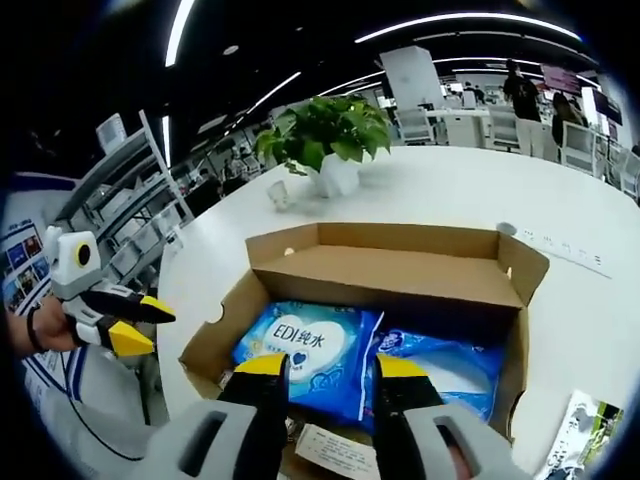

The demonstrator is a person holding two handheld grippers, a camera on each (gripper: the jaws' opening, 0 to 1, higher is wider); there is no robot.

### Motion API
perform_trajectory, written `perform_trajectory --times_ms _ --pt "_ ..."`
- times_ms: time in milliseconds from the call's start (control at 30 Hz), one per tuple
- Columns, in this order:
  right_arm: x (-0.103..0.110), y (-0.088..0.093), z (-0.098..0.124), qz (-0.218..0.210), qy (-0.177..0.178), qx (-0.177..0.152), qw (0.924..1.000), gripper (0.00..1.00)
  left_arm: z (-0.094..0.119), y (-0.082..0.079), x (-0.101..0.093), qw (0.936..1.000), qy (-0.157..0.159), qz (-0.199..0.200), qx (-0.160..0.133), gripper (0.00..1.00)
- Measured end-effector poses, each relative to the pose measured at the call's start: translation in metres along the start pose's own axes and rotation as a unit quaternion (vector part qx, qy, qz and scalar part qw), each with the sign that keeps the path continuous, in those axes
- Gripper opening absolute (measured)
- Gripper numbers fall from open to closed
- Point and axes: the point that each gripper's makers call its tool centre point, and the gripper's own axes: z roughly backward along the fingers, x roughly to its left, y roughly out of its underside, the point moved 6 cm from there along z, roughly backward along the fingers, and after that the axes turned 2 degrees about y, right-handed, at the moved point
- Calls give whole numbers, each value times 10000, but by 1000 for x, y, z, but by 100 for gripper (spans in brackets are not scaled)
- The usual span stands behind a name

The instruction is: Operate the shoe box by opening the lid, removing the specified soft item, and placing it in the target area until the item is outside and the box remains undamaged.

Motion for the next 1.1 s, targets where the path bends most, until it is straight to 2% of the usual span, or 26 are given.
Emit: perform_trajectory --times_ms 267,400,600,767,1100 --pt "-3 3 -5 12 61 111 9999 28 5 8 -1 10000 -38 71 23 33" --pt "-5 3 -12 -161 61 69 9998 28 3 10 -2 9999 -49 101 45 34" --pt "-26 -1 -26 -311 148 38 9994 28 3 7 -4 9998 -72 176 -10 33" --pt "-34 -2 -34 -327 123 51 9994 26 2 9 -3 9997 -82 215 3 32" --pt "-30 3 -46 -298 11 139 9995 19 4 14 -4 9996 -81 258 56 32"
